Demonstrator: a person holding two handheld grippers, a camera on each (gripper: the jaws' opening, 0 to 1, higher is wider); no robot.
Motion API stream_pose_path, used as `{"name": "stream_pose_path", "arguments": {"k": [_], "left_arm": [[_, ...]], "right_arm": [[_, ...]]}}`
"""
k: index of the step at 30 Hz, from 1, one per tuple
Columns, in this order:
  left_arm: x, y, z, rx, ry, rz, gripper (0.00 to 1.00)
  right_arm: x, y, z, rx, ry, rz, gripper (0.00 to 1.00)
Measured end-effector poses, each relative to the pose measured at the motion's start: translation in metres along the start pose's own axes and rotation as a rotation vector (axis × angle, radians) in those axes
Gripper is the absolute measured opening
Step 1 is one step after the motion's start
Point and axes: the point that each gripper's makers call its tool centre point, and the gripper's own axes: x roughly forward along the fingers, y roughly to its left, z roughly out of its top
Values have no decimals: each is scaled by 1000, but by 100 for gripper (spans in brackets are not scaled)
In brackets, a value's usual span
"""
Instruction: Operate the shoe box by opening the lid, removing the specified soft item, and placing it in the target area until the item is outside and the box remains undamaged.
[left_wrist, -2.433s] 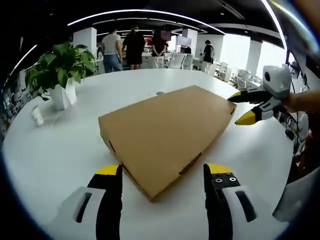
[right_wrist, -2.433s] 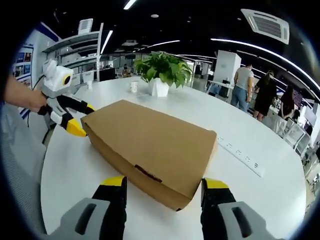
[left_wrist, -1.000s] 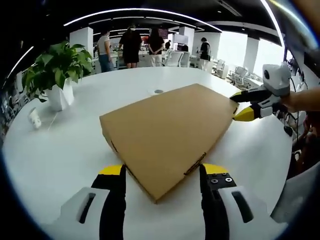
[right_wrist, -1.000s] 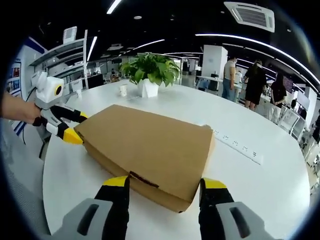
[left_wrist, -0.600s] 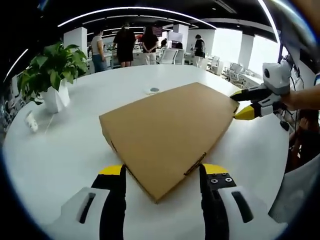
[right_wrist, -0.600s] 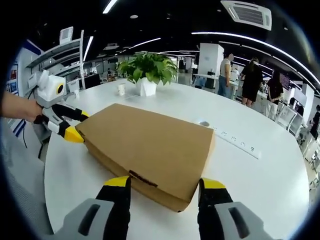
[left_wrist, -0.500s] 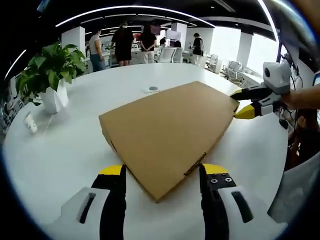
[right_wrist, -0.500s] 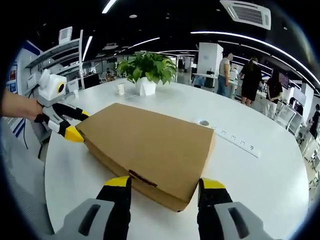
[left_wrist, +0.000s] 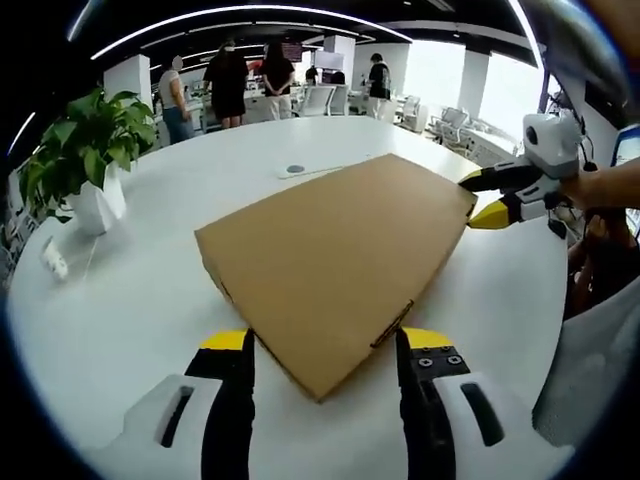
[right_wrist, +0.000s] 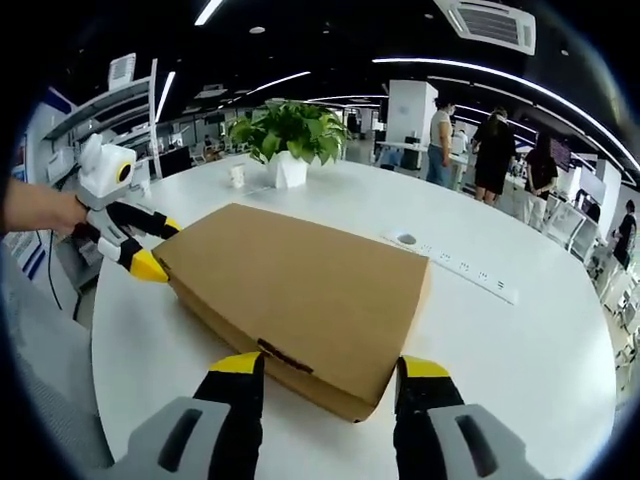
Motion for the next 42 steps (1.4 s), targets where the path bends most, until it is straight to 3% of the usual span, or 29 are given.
{"name": "stream_pose_path", "arguments": {"k": [26, 42], "left_arm": [[-14, 7, -12, 45, 42, -49, 57], [-33, 0, -22, 62, 55, -67, 57]], "right_arm": [[-11, 28, -8, 0, -1, -24, 46], [-14, 47, -11, -2, 13, -33, 45]]}}
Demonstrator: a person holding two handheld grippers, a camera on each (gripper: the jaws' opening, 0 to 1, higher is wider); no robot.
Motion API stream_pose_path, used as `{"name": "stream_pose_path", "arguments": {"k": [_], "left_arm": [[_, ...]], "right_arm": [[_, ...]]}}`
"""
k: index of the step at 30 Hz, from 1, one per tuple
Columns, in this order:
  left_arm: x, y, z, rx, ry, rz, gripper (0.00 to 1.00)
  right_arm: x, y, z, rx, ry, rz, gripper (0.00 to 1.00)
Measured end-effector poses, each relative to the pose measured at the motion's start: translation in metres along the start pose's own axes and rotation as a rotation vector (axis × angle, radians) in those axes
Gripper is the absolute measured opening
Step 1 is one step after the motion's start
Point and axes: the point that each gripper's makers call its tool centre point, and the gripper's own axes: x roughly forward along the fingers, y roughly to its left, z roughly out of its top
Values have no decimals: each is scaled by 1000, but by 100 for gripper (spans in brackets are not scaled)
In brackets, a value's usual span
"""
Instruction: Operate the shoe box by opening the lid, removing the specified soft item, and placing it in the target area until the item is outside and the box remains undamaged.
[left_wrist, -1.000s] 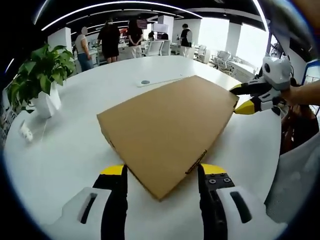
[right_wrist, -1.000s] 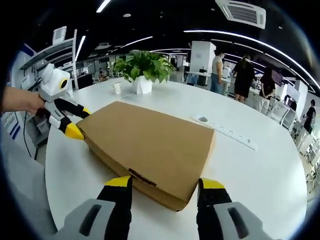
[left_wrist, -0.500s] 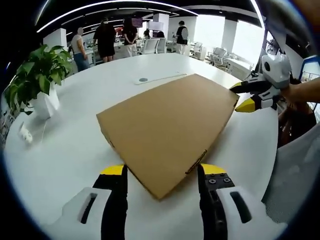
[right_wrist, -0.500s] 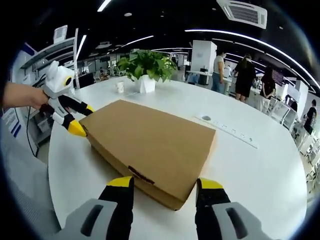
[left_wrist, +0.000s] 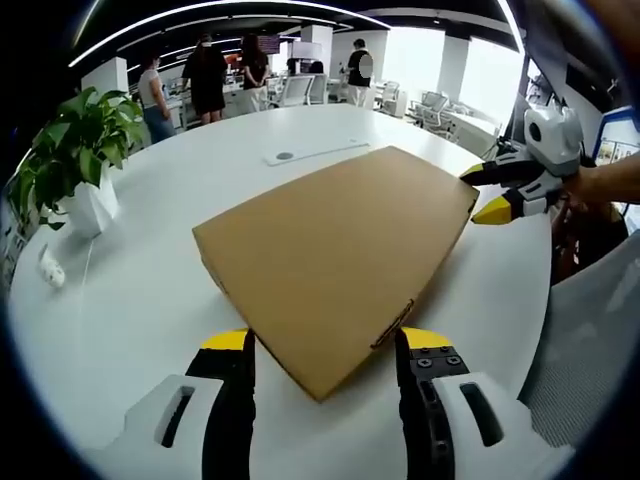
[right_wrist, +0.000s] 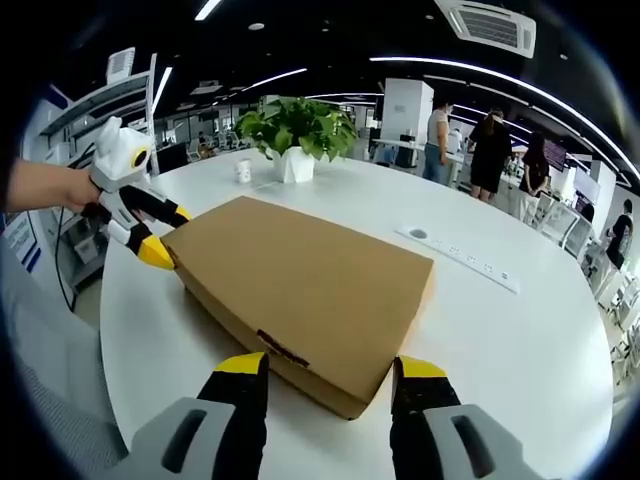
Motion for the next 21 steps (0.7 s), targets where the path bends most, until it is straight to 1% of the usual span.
{"name": "stream_pose_path", "arguments": {"k": [8, 18, 21], "left_arm": [[-8, 2, -7, 14, 19, -14, 57], [-16, 4, -14, 27, 20, -28, 57], [-19, 5, -16, 31, 29, -32, 57]], "right_arm": [[-4, 13, -2, -3, 2, 4, 44], [-8, 26, -4, -5, 0, 2, 43], [-9, 29, -5, -10, 4, 0, 41]]}}
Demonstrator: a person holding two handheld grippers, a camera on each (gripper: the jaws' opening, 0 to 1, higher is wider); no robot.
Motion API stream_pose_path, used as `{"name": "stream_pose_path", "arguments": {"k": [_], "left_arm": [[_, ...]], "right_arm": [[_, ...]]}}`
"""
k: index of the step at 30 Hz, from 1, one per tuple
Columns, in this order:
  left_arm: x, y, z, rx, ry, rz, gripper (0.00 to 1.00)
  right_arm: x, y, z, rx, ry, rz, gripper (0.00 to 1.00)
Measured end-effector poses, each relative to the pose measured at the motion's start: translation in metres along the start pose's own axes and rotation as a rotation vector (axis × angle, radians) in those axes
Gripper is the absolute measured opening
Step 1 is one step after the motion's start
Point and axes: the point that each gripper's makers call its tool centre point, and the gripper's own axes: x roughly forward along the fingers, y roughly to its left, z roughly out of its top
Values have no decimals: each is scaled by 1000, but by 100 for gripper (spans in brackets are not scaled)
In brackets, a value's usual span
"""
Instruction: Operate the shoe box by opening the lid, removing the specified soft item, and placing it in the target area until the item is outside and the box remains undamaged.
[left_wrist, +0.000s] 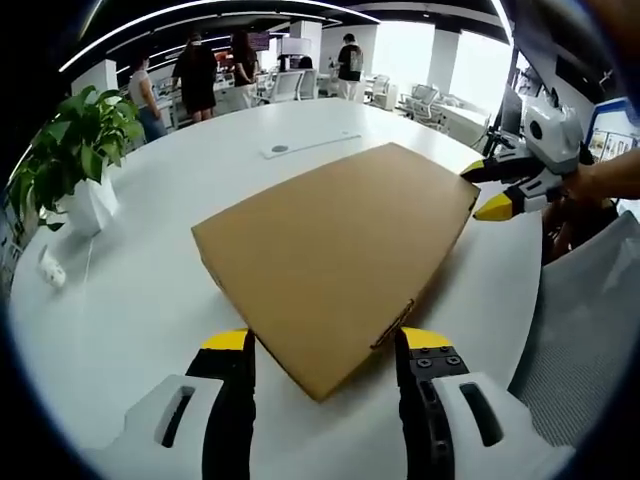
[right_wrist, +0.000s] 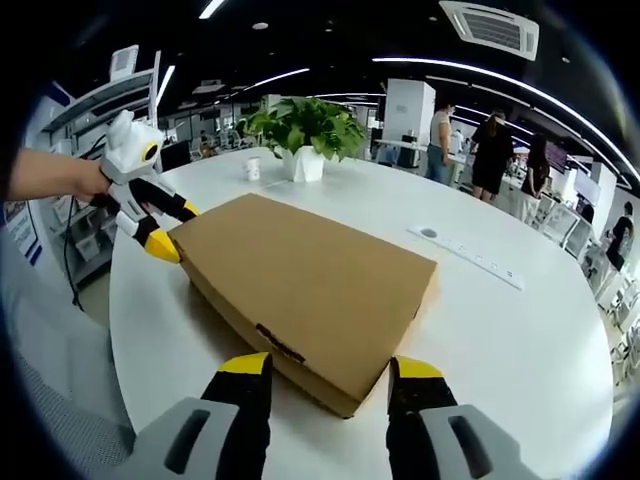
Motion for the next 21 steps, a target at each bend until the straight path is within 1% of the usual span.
{"name": "stream_pose_path", "arguments": {"k": [3, 12, 17, 21], "left_arm": [[-3, 0, -3, 5, 14, -4, 57], [-10, 1, -12, 30, 26, -13, 56], [-13, 1, -15, 33, 27, -15, 55], [-17, 2, -20, 40, 59, -22, 55]], "right_arm": [[-2, 5, -2, -8, 6, -6, 40], [-7, 17, -4, -12, 8, 4, 39], [-9, 22, -5, 5, 3, 5, 39], [-11, 30, -6, 15, -2, 9, 39]]}}
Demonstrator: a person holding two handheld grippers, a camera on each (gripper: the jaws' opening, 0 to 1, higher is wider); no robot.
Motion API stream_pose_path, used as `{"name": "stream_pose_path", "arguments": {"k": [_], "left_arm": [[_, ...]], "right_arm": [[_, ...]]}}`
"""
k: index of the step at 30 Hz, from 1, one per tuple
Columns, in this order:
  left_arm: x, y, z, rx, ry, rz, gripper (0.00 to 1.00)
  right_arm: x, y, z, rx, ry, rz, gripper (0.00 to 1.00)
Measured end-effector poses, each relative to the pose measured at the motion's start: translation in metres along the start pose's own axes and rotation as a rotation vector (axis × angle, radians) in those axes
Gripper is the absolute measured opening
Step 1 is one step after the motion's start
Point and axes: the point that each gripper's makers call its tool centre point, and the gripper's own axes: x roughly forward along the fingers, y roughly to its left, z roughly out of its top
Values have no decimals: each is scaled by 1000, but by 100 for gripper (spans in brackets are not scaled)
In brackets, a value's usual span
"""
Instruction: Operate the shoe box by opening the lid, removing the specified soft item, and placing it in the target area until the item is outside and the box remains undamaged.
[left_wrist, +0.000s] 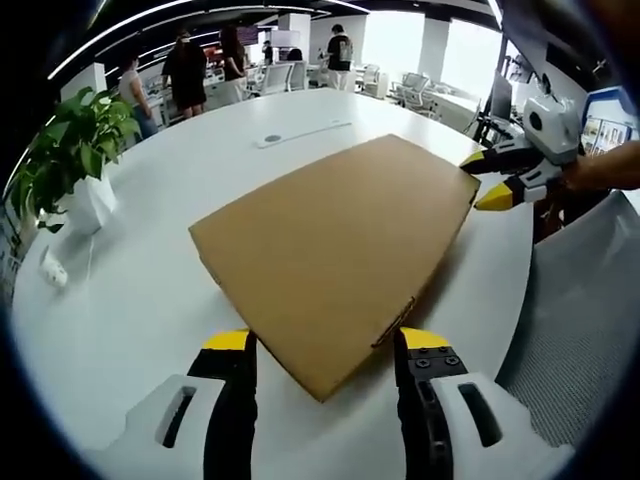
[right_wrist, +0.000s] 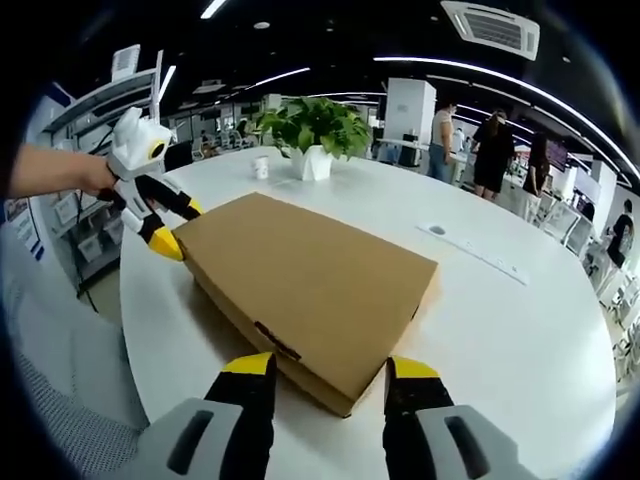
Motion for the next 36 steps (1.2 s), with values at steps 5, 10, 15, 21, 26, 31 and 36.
{"name": "stream_pose_path", "arguments": {"k": [5, 10, 15, 21, 26, 31, 36], "left_arm": [[-4, 1, -6, 13, 16, -9, 55], [-9, 2, -11, 21, 18, -19, 55], [-13, 2, -16, 29, 19, -25, 55], [-17, 3, -22, 39, 24, -34, 55], [-21, 3, -26, 41, 21, -37, 55], [-24, 2, -30, 42, 19, -38, 56], [-23, 3, -30, 42, 2, -33, 56]], "right_arm": [[-3, 10, -3, -6, -2, 1, 38], [-5, 18, -3, 3, 8, 2, 38], [-6, 25, -5, -1, 20, 4, 38], [-10, 36, -8, -13, 32, 17, 37], [-11, 40, -8, -14, 34, 28, 36], [-12, 43, -9, -21, 30, 33, 34], [-12, 40, -9, -22, 16, 40, 32]]}}
